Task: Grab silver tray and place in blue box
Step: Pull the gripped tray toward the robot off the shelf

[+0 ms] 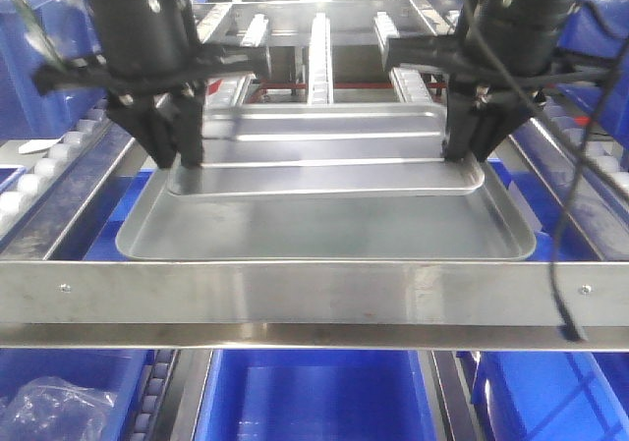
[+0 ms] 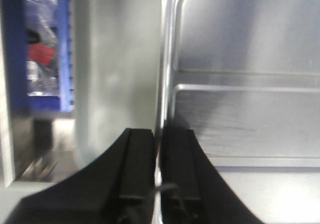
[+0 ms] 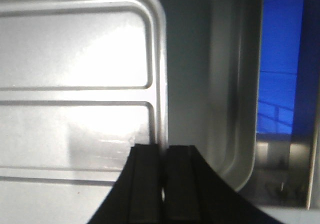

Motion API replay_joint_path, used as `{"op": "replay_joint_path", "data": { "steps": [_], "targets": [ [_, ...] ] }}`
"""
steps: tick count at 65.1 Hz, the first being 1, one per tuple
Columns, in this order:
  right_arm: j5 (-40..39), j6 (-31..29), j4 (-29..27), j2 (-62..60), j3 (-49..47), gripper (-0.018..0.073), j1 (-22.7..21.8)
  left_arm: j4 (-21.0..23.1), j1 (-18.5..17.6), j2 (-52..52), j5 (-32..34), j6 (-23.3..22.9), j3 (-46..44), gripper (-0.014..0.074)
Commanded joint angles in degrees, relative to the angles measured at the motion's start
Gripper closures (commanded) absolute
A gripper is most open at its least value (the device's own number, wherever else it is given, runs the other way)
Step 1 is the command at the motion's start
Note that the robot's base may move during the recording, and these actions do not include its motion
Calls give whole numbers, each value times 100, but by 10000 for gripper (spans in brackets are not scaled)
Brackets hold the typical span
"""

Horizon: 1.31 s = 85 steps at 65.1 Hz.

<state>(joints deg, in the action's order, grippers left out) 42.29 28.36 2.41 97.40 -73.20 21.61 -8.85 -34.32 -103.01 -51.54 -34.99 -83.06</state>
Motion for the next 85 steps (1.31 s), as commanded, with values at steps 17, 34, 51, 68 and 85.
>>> {"op": "replay_joint_path", "data": {
  "steps": [17,34,51,68,85],
  "targets": [
    [-660,543,129,-1793,1347,501,395,-724,-698,1675,137,-1014,1130,601],
    [-175,1856,1121,-2481,2078,501,1216,-724,-1022,2692,301,-1492,2372,601],
    [337,3252,2016,-2506,2143,501,2350,-725,-1343,3406,228,-1939,3276,602],
    [551,3283,1970,-2513,2143,501,2459,-1145,-1707,3448,-88,-2287,3391,602],
    [344,3283,1818,-2770,2572,503,2477,-1079,-1717,3448,-64,-2348,3391,602]
  ]
}}
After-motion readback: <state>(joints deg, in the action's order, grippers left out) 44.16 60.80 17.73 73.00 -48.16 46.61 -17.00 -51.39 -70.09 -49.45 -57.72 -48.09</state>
